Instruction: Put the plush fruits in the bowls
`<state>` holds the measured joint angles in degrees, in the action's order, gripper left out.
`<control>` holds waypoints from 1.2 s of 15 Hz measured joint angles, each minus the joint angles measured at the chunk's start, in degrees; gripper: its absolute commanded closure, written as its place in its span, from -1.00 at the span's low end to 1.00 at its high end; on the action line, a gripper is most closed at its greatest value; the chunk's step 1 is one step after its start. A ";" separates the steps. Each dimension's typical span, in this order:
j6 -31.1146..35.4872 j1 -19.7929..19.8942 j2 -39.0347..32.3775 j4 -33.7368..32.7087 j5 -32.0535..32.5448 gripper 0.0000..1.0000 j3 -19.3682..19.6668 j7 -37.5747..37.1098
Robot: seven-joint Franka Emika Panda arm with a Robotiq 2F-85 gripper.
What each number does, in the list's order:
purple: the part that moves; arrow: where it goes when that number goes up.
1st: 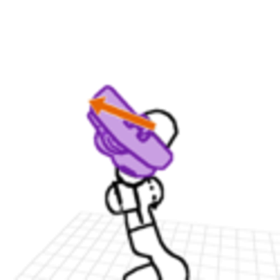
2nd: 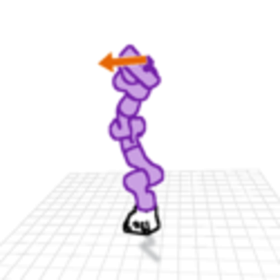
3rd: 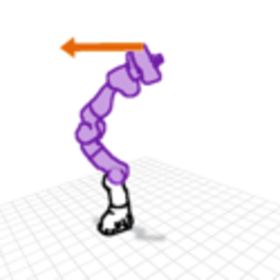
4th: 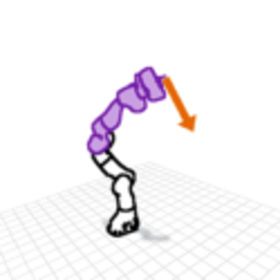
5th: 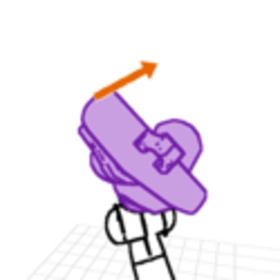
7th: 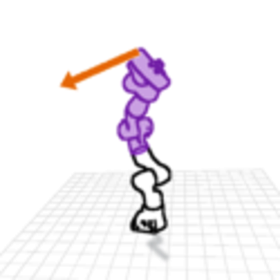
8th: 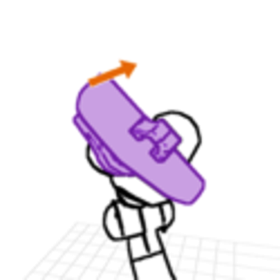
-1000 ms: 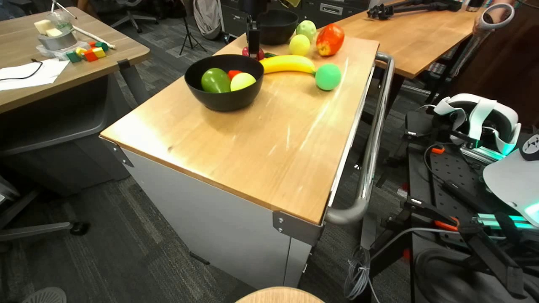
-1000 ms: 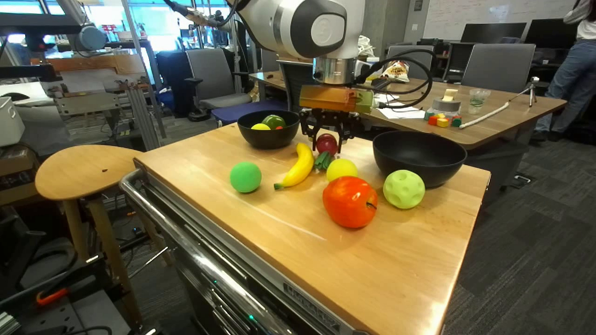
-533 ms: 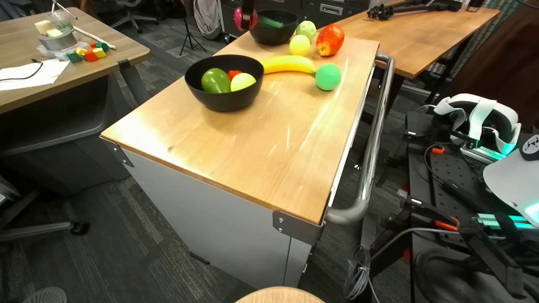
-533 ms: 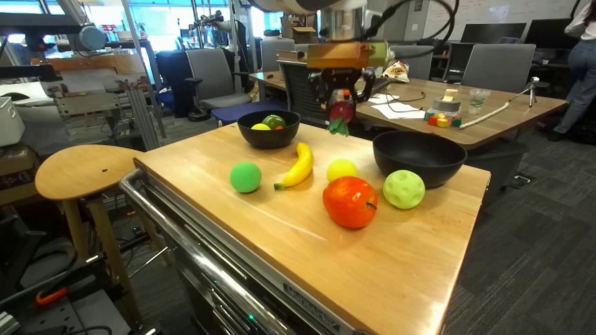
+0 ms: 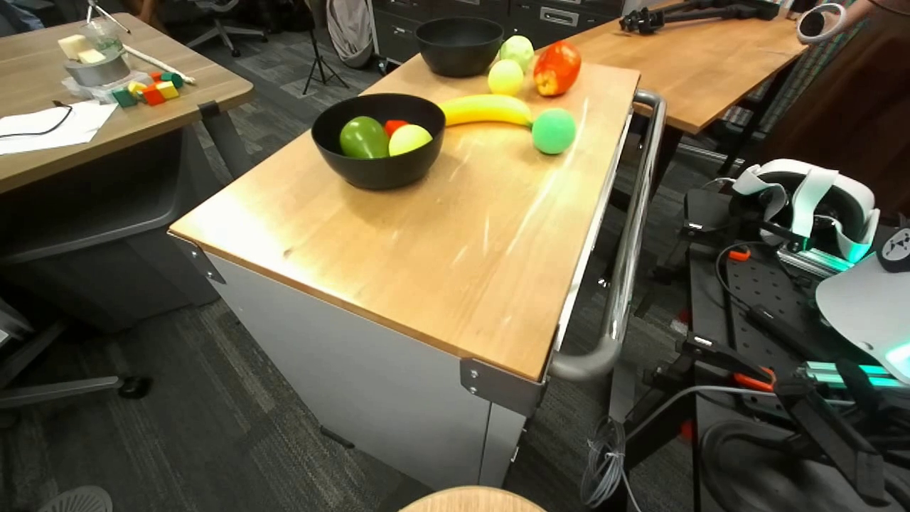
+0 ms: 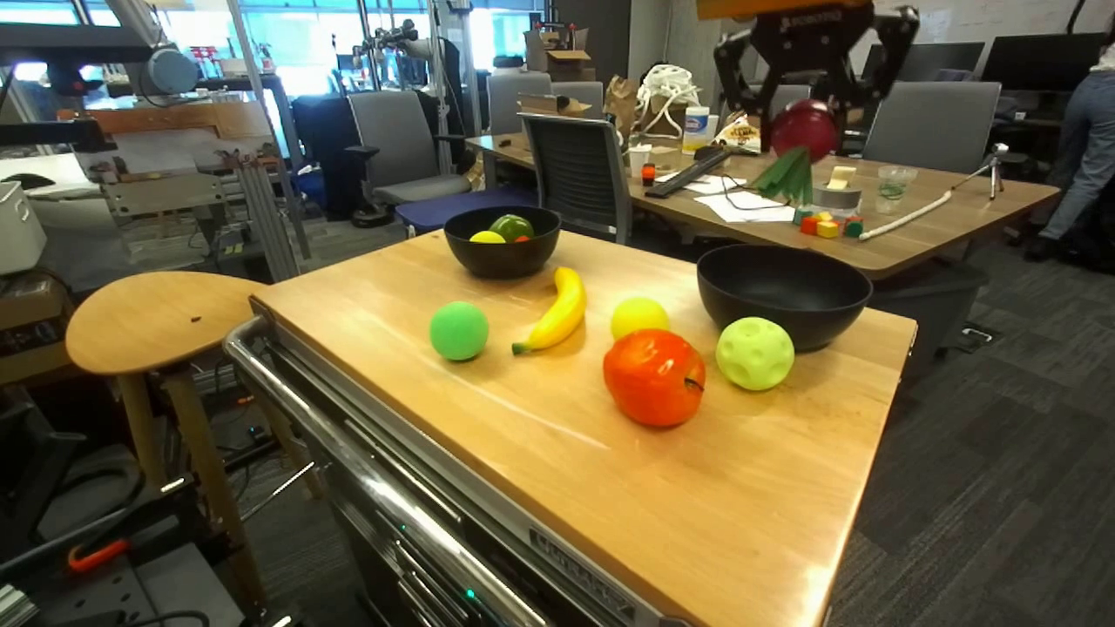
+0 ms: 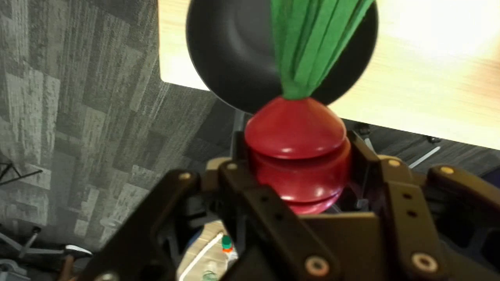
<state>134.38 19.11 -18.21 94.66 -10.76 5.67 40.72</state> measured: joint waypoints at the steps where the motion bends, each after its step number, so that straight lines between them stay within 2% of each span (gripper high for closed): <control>1: 1.14 0.95 -1.55 0.12 -1.32 0.35 0.08 0.00; 4: 3.60 1.51 -6.69 0.12 -3.64 0.35 -0.78 -0.19; 7: 4.11 1.12 -10.14 -0.35 -3.88 0.35 -3.41 -1.64; 8: 4.04 0.88 -10.81 -0.67 -3.88 0.12 -4.13 -2.35; 9: 3.59 0.41 -11.33 -1.12 -3.53 -0.53 -4.42 -3.45; 11: 1.47 -0.53 -12.01 -2.12 -1.31 -0.75 -4.18 -6.63; 12: 0.13 -0.91 -12.23 -2.66 0.22 -0.94 -3.87 -8.39; 13: -1.36 -1.16 -12.38 -3.27 1.72 -1.00 -3.54 -10.12; 16: -6.76 -1.50 -12.47 -5.68 5.02 -1.00 -2.70 -14.58; 18: -12.61 -1.71 -12.32 -7.96 5.93 -1.00 -2.35 -16.82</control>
<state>121.77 17.40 -30.53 86.70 -4.83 3.31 23.90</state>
